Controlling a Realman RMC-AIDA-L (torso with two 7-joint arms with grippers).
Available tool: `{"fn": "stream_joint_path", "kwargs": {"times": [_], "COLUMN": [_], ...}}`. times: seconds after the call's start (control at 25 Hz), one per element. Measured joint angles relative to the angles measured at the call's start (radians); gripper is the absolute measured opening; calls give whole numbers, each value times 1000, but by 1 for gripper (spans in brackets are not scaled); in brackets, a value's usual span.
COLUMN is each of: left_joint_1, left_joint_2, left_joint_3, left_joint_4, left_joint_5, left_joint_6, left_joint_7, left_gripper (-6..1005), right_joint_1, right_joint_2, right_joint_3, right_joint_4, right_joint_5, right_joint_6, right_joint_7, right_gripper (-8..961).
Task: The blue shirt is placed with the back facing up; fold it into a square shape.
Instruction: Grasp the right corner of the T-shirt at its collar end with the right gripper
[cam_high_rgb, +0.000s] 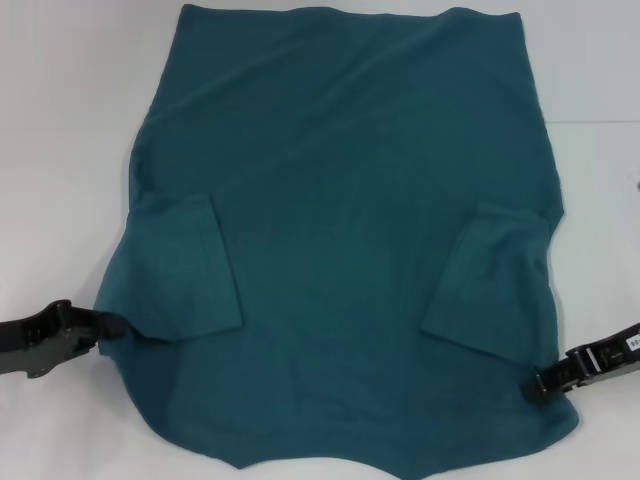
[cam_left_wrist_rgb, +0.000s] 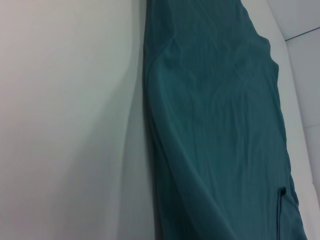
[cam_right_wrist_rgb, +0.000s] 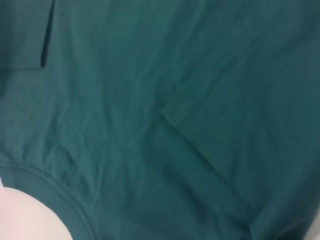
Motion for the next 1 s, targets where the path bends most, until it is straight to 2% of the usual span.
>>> {"fn": "stream_joint_path", "kwargs": {"times": [0.2,0.4,1.0], "left_joint_1": [0,2,3], "left_joint_2": [0,0,-1], "left_joint_3": [-2,-2,-3], "left_joint_4": [0,0,-9], "left_joint_5": [0,0,1], "left_joint_6": [0,0,-7], "left_joint_7": [1,4,4], "left_gripper": [38,38,39], "right_joint_1": [5,-3,-23], "right_joint_2": [5,-4,-57], "right_joint_3": [-2,-5,10], "right_joint_4": [0,0,-15], "right_joint_5": [-4,-5,-7], "right_joint_6": [0,-8,-8], "right_joint_7": [3,16,59], "right_gripper": [535,534,534]}}
